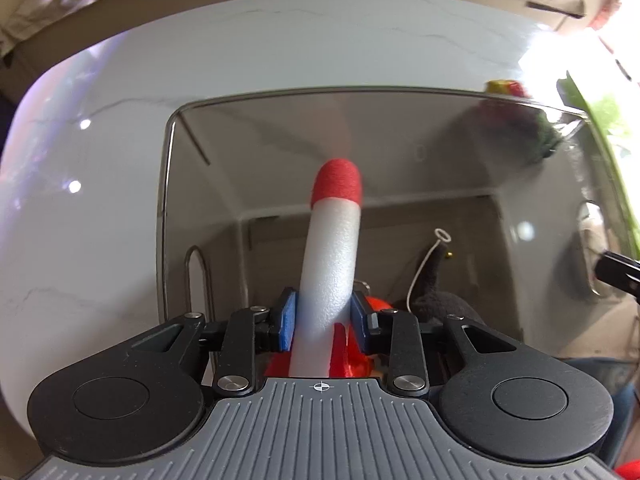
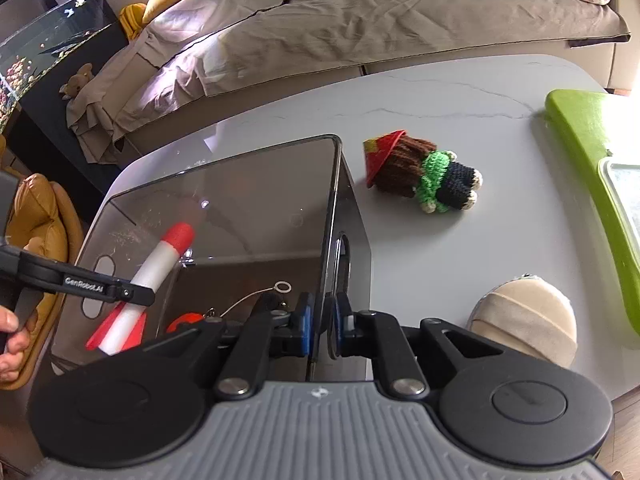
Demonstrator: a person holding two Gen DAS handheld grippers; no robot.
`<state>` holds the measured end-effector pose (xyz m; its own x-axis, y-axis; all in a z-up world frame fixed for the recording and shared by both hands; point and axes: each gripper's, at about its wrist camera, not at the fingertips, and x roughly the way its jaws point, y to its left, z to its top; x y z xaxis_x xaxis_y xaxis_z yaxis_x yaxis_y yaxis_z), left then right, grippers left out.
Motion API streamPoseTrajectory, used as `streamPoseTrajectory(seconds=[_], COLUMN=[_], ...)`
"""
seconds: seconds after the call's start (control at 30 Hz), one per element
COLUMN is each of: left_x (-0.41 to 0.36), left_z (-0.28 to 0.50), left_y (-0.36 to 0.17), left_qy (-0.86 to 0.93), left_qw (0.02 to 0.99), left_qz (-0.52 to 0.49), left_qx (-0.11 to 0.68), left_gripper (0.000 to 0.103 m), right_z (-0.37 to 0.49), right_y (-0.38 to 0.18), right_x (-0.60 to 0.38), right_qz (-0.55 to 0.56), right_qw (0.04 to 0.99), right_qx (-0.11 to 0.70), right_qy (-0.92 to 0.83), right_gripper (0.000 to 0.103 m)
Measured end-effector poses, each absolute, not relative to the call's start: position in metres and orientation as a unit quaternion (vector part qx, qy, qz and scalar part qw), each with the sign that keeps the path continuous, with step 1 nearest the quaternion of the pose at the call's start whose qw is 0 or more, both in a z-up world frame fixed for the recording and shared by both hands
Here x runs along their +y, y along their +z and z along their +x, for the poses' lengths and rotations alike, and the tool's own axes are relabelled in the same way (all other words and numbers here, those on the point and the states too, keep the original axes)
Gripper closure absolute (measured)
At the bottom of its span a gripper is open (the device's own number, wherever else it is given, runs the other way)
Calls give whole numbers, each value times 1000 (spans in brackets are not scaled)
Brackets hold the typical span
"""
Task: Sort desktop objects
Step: 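Lift the rocket with the left tool, lower it into the bin, release, then reach the right tool to the round cream pouch and grasp it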
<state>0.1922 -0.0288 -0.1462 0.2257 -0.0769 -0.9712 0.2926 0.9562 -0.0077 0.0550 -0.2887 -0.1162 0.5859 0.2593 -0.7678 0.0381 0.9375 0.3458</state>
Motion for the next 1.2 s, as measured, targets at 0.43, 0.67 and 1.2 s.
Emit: streamPoseTrajectory(seconds=[0.43, 0.67, 1.2], left_x=[-36, -86, -308], left_z=[178, 151, 160], left_y=[-121, -53, -201], left_qy=[-106, -229, -333], left_qw=[799, 816, 689], left_qz=[95, 6, -70], left_qx=[584, 530, 640], left_gripper=[39, 22, 11], right_z=[28, -26, -73], right_y=[-71, -90, -224], right_x=[-309, -416, -495], right_qz=[161, 263, 508], right_qw=[913, 909, 800], right_qx=[373, 313, 307], right_qy=[40, -80, -89], right_gripper=[44, 28, 42])
